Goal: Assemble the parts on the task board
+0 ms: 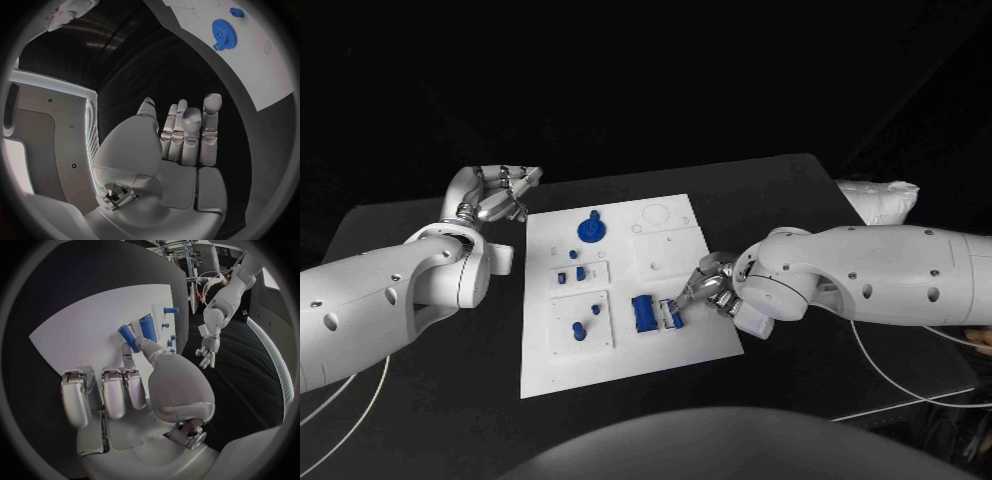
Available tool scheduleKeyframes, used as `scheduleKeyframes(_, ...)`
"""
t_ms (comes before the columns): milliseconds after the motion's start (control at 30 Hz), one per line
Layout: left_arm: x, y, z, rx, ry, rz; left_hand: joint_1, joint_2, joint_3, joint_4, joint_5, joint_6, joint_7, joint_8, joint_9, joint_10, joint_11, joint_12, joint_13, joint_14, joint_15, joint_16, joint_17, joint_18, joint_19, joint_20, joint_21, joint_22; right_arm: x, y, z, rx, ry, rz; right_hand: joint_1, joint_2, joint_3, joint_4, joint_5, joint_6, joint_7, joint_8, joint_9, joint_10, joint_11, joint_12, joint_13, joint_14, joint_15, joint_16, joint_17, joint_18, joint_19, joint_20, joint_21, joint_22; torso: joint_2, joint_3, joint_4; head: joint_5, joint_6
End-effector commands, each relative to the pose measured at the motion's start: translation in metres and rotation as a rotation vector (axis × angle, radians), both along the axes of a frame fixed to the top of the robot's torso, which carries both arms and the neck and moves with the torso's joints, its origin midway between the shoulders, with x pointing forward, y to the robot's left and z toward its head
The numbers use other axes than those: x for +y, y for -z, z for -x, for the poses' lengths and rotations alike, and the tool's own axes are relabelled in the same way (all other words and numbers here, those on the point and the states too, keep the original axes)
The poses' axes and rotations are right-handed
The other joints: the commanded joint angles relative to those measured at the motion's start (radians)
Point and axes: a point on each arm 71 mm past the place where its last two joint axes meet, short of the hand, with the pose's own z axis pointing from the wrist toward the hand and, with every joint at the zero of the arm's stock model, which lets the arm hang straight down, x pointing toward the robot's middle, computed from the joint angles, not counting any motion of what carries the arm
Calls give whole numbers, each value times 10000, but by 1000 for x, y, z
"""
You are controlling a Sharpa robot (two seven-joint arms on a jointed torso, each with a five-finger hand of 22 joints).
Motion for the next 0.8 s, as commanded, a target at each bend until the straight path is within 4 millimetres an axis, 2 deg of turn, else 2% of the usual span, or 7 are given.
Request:
scheduleKeyframes(33,-2,-1,0,-30,174,29,15,73,-53,-1,62,-31,-26,41,11,11,-45,42,11,28,-11,-49,-13,30,50,-4,-56,17,3,2,1,177,-183,50,-95,30,-38,8,-46,18,36,-58,-14,1065,-15,-9,2630,1043,-57,41,2631,-66,1047,-68,45,2634,-9,4,0,14,0)
scheduleKeyframes(133,-3,-1,0,-31,191,32,15,73,-53,-1,62,-31,-26,41,11,11,-45,42,11,28,-11,-49,-13,30,50,-4,-56,17,4,2,0,208,-231,59,-109,31,-53,26,-79,5,47,-86,-32,1065,-8,-9,2630,1043,-54,41,2631,-66,1047,-66,45,2634,2,2,19,-3,0)
scheduleKeyframes(267,-2,-1,0,-35,190,23,15,73,-53,-1,62,-31,-26,41,11,11,-45,42,11,28,-11,-49,-13,30,50,-4,-56,17,7,3,-1,231,-275,72,-124,31,-75,52,-113,-35,68,-142,-68,1065,8,-9,2630,1043,-44,41,2631,-66,1047,-59,45,2634,-3,-1,-5,15,0)
scheduleKeyframes(533,1,-1,0,-49,119,-5,15,73,-53,-1,62,-31,-26,41,11,11,-45,42,11,28,-11,-49,-13,30,50,-4,-56,17,7,3,-2,230,-243,95,-137,35,-93,77,-134,-76,91,-199,-105,1065,27,-9,2630,1043,-30,41,2631,-66,1047,-51,45,2634,11,-4,16,62,0)
scheduleKeyframes(633,0,-1,1,-47,124,-3,15,73,-53,-1,62,-31,-26,41,11,11,-45,42,11,28,-11,-49,-13,30,50,-4,-56,17,7,4,-2,228,-218,111,-150,36,-106,95,-149,-96,105,-228,-126,1065,39,-9,2630,1043,-21,41,2631,-66,1047,-45,45,2634,12,-6,-1,95,0)
scheduleKeyframes(800,-1,-1,1,-41,149,5,15,73,-53,-1,62,-31,-26,41,11,11,-45,42,11,28,-11,-49,-13,30,50,-4,-56,17,7,4,-3,236,-220,125,-192,38,-175,166,-388,-110,138,-310,-195,1065,74,-9,2630,1043,15,41,2631,-66,1047,-14,45,2634,8,-5,1,84,0)
